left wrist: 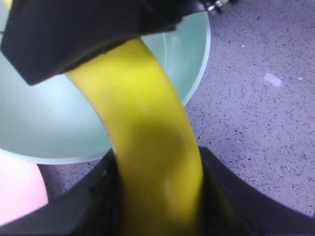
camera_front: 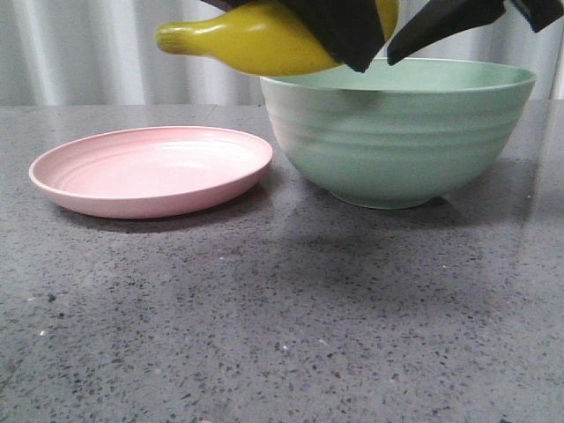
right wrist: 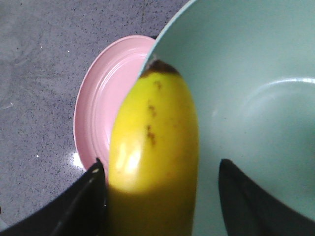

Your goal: Transfer banana from pink plate to green bowl

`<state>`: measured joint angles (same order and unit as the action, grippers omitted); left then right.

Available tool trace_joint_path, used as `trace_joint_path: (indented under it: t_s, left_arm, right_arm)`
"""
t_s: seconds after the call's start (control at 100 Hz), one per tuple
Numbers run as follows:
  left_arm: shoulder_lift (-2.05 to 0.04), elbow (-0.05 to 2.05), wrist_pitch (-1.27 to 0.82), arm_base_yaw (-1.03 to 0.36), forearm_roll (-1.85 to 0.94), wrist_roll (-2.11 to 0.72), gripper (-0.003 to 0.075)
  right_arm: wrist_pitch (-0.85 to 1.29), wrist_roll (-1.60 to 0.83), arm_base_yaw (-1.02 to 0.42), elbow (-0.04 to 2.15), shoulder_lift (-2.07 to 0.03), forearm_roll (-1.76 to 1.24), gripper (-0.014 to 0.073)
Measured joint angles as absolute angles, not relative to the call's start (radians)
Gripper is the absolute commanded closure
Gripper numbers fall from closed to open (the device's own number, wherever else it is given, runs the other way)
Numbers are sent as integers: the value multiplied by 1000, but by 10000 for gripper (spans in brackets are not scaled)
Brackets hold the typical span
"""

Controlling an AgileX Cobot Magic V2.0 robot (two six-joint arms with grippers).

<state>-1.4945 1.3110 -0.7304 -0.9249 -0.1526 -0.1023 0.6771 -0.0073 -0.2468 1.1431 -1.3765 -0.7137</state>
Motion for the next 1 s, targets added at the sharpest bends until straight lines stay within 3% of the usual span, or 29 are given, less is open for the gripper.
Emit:
trace_joint_path:
  t_s: [0.27,0.44,0.7,1.0]
  left_arm:
    - [-1495,1311,-730,-925,-160,-104,620]
    - [-1495,1311,-730,-925,-162,-104,538]
    - [-1495,1311,-728,-925,-152,-104,335]
    - [-1471,1362,-744,-925,-113,-104,322]
  right_arm:
    - [654,-7,-249,1147,-1380,-728,393]
    - [649,0,-251,1147,-1380,-736,482]
    - [646,0,-251,1147,-1382,-736,492]
    - [648,-5,-249,1147,-1383,-737,492]
